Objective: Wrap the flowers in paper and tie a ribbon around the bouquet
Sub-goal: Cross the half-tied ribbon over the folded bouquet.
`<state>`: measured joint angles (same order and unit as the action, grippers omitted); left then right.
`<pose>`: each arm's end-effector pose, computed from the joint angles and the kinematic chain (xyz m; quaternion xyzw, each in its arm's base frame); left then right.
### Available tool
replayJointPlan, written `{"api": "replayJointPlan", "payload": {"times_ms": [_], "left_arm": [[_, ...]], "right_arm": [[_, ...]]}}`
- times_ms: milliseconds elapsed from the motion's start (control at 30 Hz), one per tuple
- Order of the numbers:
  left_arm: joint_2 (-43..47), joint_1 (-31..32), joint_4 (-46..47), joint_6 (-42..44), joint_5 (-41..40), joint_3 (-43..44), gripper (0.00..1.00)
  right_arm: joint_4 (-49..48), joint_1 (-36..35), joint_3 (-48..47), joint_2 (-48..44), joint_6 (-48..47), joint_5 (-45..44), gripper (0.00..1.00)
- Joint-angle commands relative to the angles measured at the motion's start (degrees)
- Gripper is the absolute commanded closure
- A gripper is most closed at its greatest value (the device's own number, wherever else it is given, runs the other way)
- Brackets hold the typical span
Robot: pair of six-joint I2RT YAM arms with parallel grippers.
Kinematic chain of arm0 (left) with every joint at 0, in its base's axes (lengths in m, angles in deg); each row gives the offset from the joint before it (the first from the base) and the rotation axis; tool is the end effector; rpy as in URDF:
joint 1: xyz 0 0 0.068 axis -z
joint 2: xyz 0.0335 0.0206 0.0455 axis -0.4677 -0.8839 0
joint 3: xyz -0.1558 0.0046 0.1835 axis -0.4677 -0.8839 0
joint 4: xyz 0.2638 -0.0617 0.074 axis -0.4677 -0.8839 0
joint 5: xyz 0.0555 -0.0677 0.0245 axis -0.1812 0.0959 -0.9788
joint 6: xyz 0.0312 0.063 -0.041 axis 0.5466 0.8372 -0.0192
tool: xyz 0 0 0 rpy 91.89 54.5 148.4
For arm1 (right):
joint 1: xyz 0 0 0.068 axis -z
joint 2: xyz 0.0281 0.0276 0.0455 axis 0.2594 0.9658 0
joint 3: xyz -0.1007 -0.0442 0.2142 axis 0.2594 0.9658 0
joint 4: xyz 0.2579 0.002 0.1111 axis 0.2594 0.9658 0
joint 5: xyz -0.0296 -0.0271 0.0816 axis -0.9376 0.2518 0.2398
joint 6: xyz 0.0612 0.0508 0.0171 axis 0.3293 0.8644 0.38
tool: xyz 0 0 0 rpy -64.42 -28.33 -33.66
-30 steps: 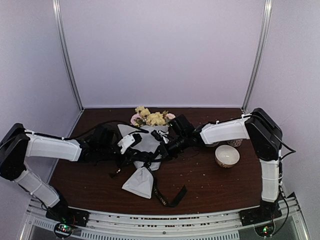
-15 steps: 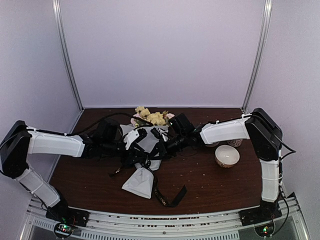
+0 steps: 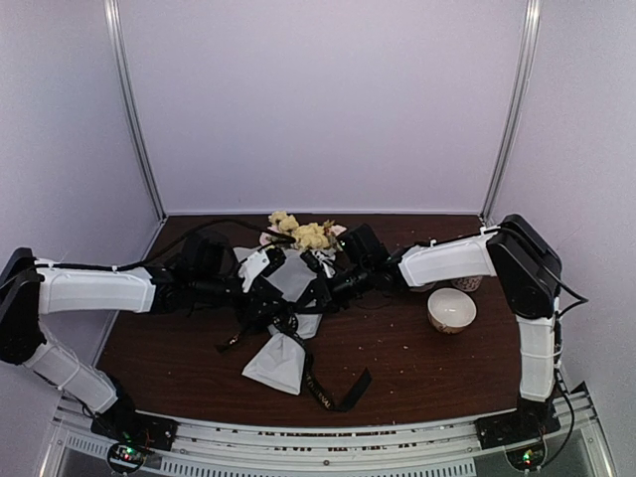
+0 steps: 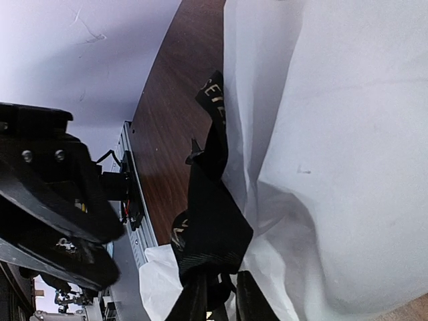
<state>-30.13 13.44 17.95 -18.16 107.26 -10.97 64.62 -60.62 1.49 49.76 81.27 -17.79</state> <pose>0.2459 -0.2523 0.1462 0.4290 0.7619 -0.3047 0.3776 0.2856 0.3680 0.1162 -0.2492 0.8043 0.5372 0.0491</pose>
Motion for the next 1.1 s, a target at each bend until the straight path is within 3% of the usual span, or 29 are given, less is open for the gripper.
{"api": "replayJointPlan", "payload": {"times_ms": [0,167,433,867,1067], "left_arm": [[4.13,0.11,-1.81,-1.93,-2.49,-2.48,0.77],[7.70,0.15,-6.00,-5.51,-6.67,-6.11,0.81],[0.78,0.18,-6.90,-5.72,-6.68,-4.61,0.79],[-5.73,0.16,-0.15,-5.78,-2.29,-0.73,0.80],[-7.90,0.19,0.84,-5.85,-1.56,0.42,0.81]], "right_arm": [[0.52,0.99,1.05,-1.18,-1.45,-1.50,0.82],[4.00,0.85,1.02,-0.68,-3.40,-3.00,0.78],[4.78,-0.86,-2.95,2.75,-4.44,-0.67,0.78],[-8.75,-1.31,-1.62,5.24,2.63,7.70,0.81],[-9.95,-1.94,-1.62,5.72,2.76,9.49,0.82]]}}
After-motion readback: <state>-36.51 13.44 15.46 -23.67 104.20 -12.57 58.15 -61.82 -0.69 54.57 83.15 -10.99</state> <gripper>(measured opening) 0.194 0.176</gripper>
